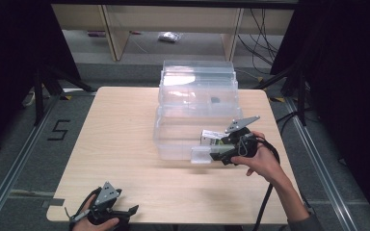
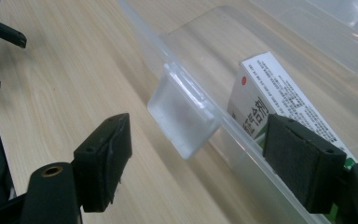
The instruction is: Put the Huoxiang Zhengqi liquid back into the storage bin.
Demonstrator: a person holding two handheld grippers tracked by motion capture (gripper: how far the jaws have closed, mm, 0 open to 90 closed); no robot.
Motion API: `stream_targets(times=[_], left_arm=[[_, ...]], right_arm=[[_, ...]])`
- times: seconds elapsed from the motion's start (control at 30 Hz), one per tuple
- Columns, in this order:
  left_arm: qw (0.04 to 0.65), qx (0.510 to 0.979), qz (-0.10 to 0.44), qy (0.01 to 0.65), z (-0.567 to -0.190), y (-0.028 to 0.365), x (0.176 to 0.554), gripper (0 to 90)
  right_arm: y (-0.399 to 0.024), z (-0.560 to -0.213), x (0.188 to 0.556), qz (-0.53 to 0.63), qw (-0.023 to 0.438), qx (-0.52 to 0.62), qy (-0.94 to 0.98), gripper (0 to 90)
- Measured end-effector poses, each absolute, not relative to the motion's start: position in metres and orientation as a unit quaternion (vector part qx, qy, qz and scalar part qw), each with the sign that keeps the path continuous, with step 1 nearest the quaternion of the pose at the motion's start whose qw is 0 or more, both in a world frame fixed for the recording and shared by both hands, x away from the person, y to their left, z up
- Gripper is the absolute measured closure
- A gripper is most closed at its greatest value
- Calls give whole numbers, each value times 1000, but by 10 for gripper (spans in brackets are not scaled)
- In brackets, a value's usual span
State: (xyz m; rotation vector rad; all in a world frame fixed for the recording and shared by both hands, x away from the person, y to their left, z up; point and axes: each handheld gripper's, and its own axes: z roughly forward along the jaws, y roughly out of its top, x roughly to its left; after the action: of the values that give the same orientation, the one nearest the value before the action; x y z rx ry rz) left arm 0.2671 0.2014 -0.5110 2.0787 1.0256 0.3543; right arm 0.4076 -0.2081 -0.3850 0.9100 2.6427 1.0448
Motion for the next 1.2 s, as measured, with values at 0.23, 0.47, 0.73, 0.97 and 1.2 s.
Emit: stream_targets(times=[0.23, 0.47, 0.73, 0.97, 1.2], left_arm=[[386, 818, 142, 401, -509, 202, 267, 155], [389, 818, 140, 399, -509, 203, 267, 155], [388, 816, 143, 403, -509, 202, 267, 155], [388, 817, 143, 401, -509, 203, 267, 155], [389, 818, 143, 400, -509, 203, 267, 155]], right_arm=[[-206, -389, 402, 348, 69, 303, 885, 245], [-202, -397, 399, 355, 79, 293, 884, 245], [-198, -398, 391, 357, 75, 294, 883, 243], [-196, -402, 387, 354, 77, 280, 889, 243], [-193, -406, 382, 342, 71, 281, 894, 241]])
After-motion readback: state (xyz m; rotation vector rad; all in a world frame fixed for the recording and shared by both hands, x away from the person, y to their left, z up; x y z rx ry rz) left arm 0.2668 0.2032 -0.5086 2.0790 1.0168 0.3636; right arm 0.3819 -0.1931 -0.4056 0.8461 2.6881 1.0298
